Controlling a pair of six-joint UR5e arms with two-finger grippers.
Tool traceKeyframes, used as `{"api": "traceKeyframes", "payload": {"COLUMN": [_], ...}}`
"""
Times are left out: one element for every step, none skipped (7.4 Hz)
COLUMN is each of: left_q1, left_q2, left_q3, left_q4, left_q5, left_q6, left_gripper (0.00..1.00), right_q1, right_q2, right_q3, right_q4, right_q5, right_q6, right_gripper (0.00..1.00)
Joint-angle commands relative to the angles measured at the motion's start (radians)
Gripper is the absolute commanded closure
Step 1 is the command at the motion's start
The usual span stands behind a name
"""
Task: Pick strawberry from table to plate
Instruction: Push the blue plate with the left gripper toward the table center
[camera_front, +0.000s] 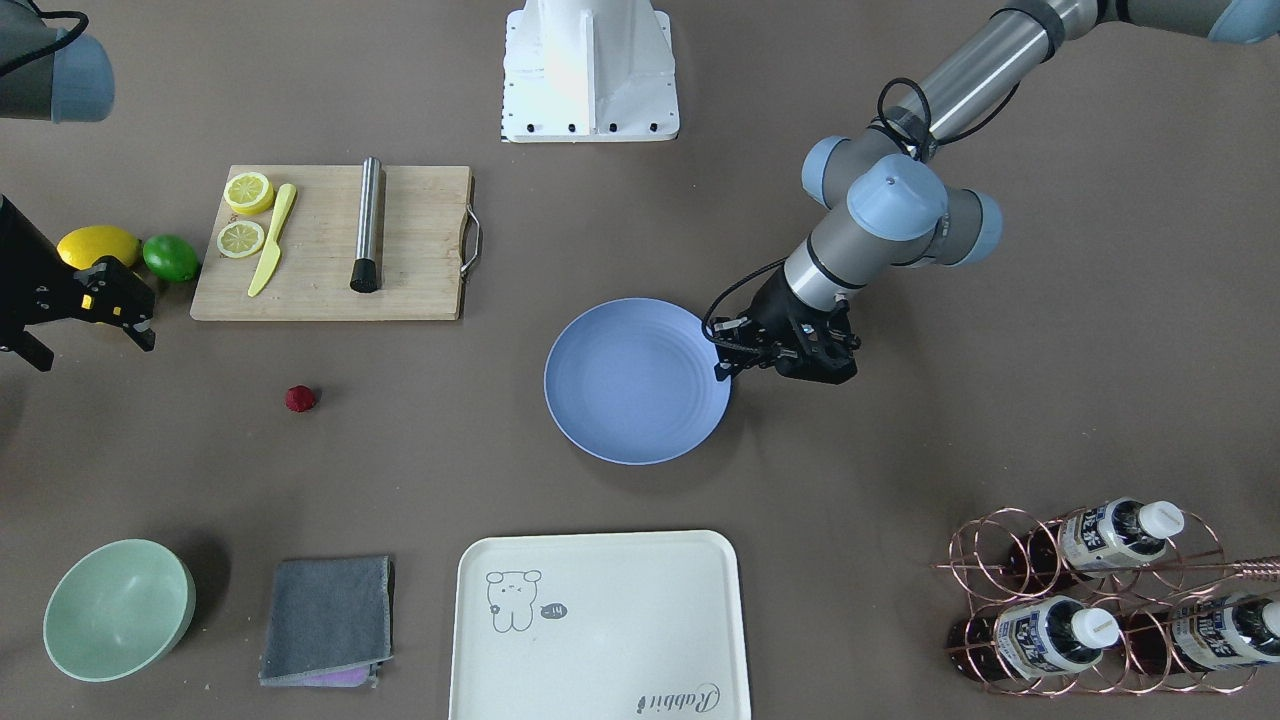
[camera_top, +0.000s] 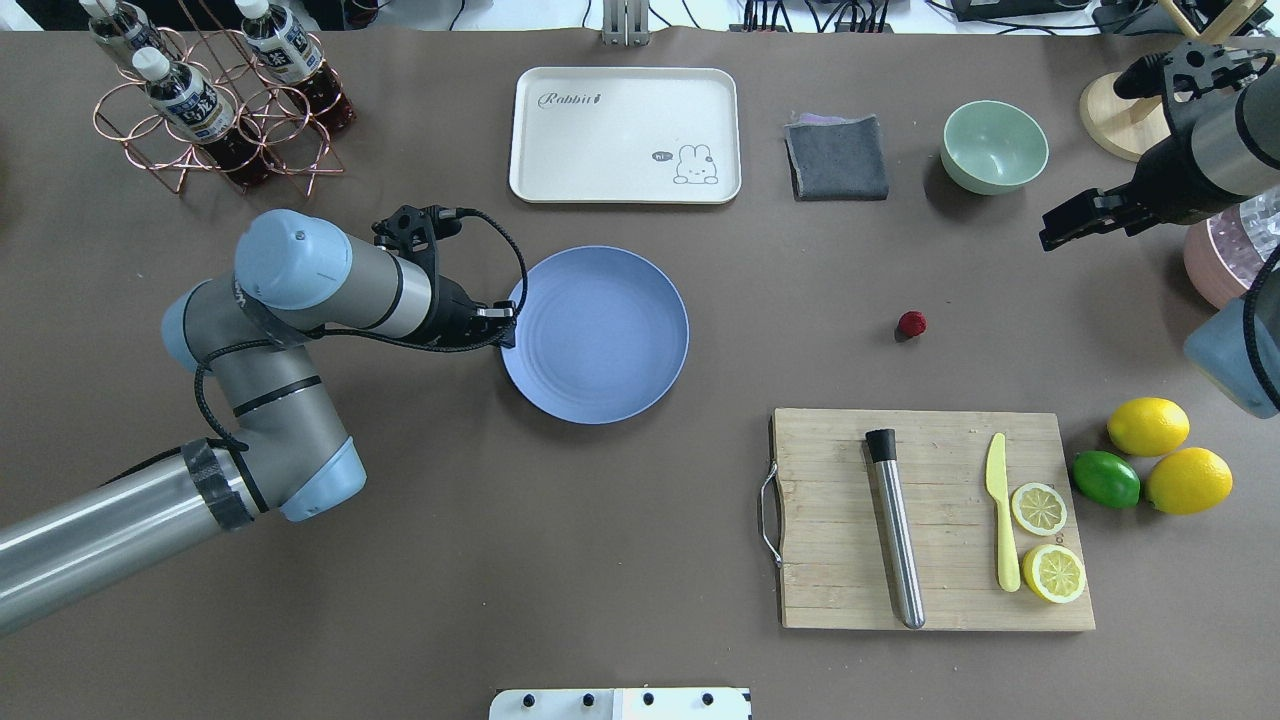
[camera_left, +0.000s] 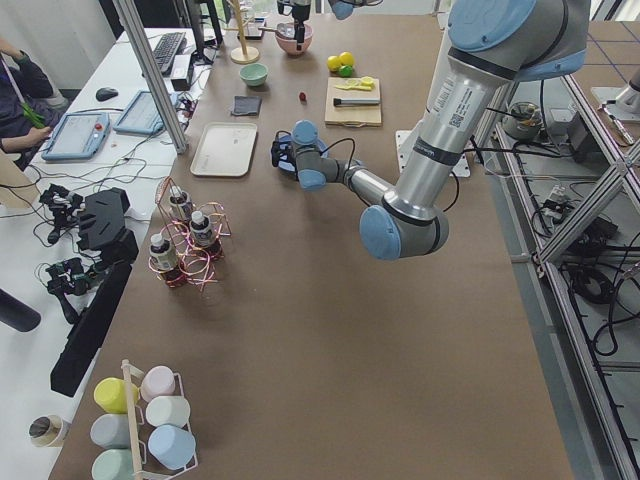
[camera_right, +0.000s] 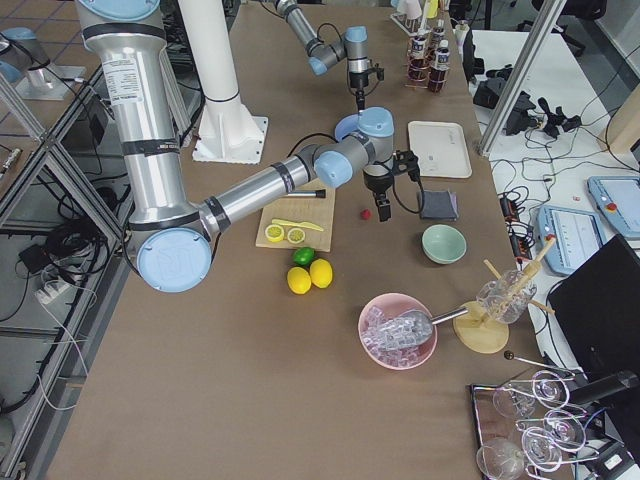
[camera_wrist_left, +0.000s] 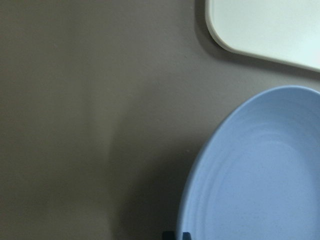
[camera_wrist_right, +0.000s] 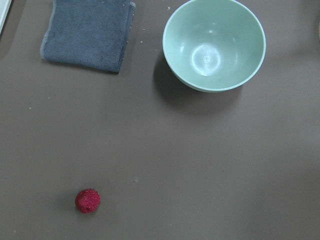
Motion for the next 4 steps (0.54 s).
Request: {"api": "traceKeyframes", "payload": {"left_q1": [0.019,0.017,-0.002,-0.047], "left_q2": [-0.006,-0.004,0.005,0.026], "left_q3": [-0.004,-0.010,-0.020,-0.045], "left_q4": [-0.001,-0.004,-0.003,-0.001], "left_q5": [0.029,0.030,0.027,0.003], "left_q6": [-0.014,-0.013,-0.008,-0.002], "left_gripper": [0.59,0.03,0.02,0.02], "right_q1": [0.000,-0.002,-0.005,-0.006], "right_q2": [0.003,0.009,0.010,0.012], "right_q3": [-0.006,-0.011,-0.015,-0.015], "right_q4": [0.001,0.001,0.001,0.001], "right_q5": [0.001,0.001,0.001,0.001], "right_q6": [0.004,0.004,0.005,0.008], "right_gripper": [0.00,0.00,0.00,0.00]}}
